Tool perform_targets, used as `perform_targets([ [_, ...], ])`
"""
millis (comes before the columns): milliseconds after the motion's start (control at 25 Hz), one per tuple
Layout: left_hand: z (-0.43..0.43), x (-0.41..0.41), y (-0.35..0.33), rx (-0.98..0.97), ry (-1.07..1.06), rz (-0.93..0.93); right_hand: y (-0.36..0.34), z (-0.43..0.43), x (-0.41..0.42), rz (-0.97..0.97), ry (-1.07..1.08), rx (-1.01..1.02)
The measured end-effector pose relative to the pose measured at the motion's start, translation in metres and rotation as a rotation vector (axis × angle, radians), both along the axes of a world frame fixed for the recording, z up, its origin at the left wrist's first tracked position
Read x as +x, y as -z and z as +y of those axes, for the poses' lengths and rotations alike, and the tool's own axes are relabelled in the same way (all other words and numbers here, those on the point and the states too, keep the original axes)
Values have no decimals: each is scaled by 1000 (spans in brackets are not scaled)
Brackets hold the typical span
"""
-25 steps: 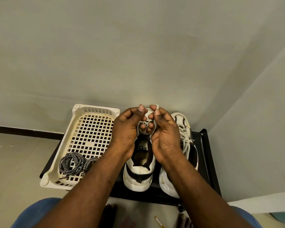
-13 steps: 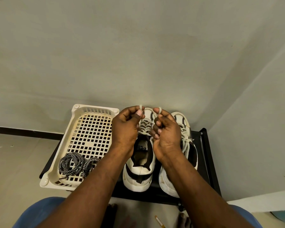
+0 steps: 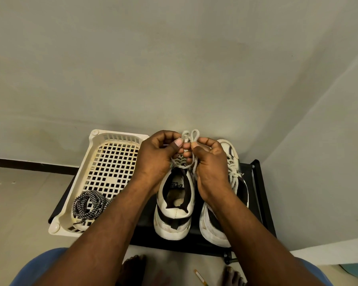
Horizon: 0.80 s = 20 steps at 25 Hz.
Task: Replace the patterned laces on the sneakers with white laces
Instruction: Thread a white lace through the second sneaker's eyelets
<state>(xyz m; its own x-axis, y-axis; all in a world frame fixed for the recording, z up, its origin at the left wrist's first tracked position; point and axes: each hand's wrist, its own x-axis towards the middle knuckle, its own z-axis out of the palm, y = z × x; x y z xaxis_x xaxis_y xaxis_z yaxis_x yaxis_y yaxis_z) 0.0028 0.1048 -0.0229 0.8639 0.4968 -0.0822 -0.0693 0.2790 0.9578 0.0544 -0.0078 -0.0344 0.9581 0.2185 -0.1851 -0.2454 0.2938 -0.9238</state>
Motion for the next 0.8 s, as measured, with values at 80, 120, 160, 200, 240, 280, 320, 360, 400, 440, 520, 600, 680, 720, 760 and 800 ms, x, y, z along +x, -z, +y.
perform_targets([
  [80, 1, -1, -1, 43, 21, 12, -2, -2, -1, -47, -39, -53],
  [120, 2, -2, -1, 63, 33, 10, -2, -4, -2, -80, -52, -87],
  [160, 2, -2, -2, 90, 42, 13, -2, -5, -3, -107, -62, -119],
  [200, 3, -1, -2, 118, 46, 27, -2, -5, -3, -129, -70, -154],
  [240, 3, -1, -2, 134, 47, 47, -2, -6, -3, -157, -78, -198],
  [280, 4, -1, -1, 128, 52, 70, -2, -8, -1, -199, -82, -255],
  [320, 3, 0, 0, 100, 66, 81, -3, -10, 1, -255, -83, -325],
  [360, 2, -1, 0, 64, 77, 83, -4, -13, 3, -324, -89, -400],
  [400, 1, -2, -1, 28, 73, 87, -5, -16, 5, -395, -106, -463],
  [440, 1, -2, -2, -3, 53, 96, -7, -18, 5, -461, -125, -504],
  [520, 0, -2, -3, -25, 7, 106, -9, -20, 1, -574, -163, -550],
  [600, 1, -3, -2, 12, -3, 85, -8, -21, -1, -639, -158, -573],
  [680, 2, -4, -2, 118, 17, 65, -6, -20, 0, -625, -136, -595],
  [720, 3, -4, -1, 193, 29, 63, -5, -20, 1, -640, -121, -642],
  [760, 4, -5, 0, 272, 33, 67, -4, -20, 3, -659, -111, -694],
  [800, 5, -5, 0, 351, 28, 74, -3, -20, 5, -662, -115, -724],
])
